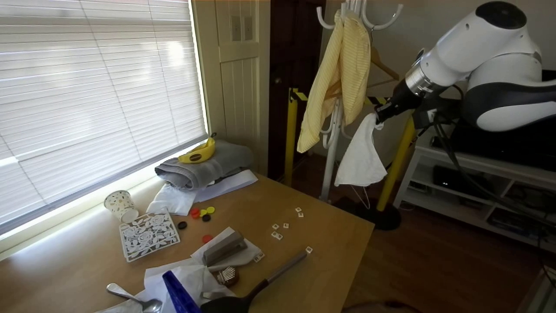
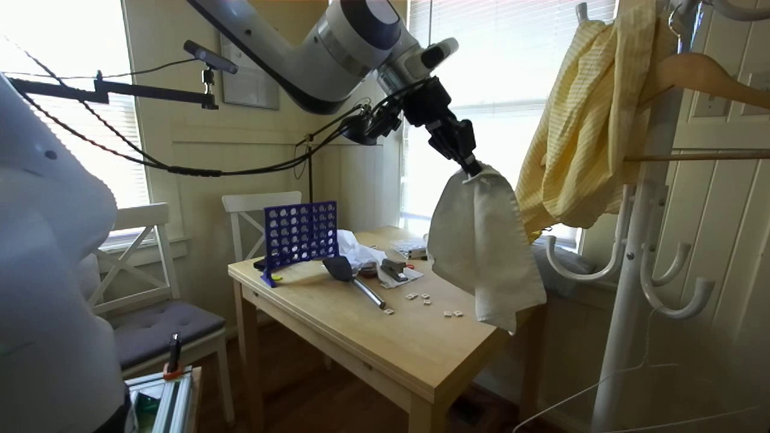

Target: Hang the white towel on the white stand.

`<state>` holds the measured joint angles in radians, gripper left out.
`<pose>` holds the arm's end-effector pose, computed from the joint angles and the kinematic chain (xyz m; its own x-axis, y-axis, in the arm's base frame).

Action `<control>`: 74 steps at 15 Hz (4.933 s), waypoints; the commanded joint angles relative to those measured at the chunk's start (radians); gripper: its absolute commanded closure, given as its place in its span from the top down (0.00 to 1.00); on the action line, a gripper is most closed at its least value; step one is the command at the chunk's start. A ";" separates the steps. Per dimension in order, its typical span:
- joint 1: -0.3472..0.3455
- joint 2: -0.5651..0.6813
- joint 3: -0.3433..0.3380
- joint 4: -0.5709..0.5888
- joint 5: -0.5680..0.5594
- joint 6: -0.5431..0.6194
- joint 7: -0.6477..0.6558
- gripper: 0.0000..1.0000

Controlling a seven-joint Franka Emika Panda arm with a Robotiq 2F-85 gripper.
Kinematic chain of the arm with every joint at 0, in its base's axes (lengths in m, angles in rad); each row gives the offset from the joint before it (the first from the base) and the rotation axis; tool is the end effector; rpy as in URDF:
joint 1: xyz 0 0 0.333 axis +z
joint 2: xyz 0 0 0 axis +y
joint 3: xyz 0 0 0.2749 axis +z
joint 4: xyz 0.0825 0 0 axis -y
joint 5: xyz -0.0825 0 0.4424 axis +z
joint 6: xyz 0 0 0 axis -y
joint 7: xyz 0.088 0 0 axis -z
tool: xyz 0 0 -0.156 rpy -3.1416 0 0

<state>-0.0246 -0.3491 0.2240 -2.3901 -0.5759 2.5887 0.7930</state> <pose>0.5625 0.1075 0.4018 0.7651 -0.0842 0.6384 -0.2147 -0.9680 0.1296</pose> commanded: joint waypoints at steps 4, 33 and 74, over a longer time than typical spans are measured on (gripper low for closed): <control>0.016 0.043 -0.032 0.019 0.102 0.078 -0.087 0.02; 0.417 0.434 -0.510 0.345 1.229 0.119 -1.040 0.02; 0.306 0.707 -0.536 0.560 0.400 0.039 -0.036 0.02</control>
<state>0.2939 0.3860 -0.3233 -1.8006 -0.0990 2.6791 0.6942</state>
